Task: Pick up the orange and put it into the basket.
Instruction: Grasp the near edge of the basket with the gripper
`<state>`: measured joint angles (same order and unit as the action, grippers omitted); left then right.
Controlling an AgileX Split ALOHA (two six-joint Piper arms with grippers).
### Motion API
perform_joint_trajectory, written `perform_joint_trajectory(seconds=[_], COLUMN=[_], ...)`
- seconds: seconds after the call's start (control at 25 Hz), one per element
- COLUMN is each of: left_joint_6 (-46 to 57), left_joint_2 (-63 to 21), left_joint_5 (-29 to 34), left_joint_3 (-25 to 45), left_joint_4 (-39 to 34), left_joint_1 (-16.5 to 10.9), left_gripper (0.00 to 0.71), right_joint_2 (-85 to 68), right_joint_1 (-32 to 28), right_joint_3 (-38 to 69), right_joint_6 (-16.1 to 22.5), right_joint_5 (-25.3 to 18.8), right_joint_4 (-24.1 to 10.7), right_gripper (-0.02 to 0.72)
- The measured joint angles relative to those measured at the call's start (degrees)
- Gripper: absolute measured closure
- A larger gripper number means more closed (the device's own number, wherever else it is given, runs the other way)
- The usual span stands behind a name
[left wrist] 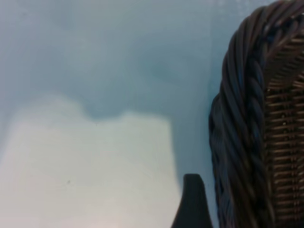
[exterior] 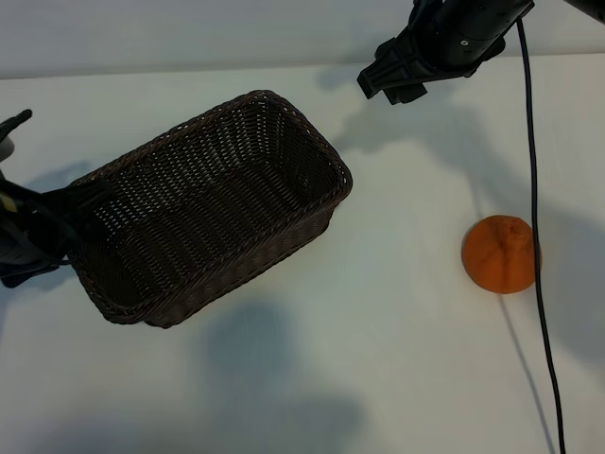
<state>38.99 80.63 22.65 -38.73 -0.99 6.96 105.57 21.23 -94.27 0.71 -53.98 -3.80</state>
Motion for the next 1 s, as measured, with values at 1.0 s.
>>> perform_joint_trajectory(seconds=[1.0], left_joint_6=[-14.8], left_joint_2=[11.8], left_joint_5=[-7.8], left_joint_3=[0.0], left_joint_4=[16.8], left_joint_1=[1.1], left_gripper=[0.210], right_joint_2=[0.0], right_joint_1=[0.0], right_joint_3=[0.0], right_joint_6=[-0.1], right_joint_5=[-0.3], right_joint_4=[0.1], right_gripper=[0.108])
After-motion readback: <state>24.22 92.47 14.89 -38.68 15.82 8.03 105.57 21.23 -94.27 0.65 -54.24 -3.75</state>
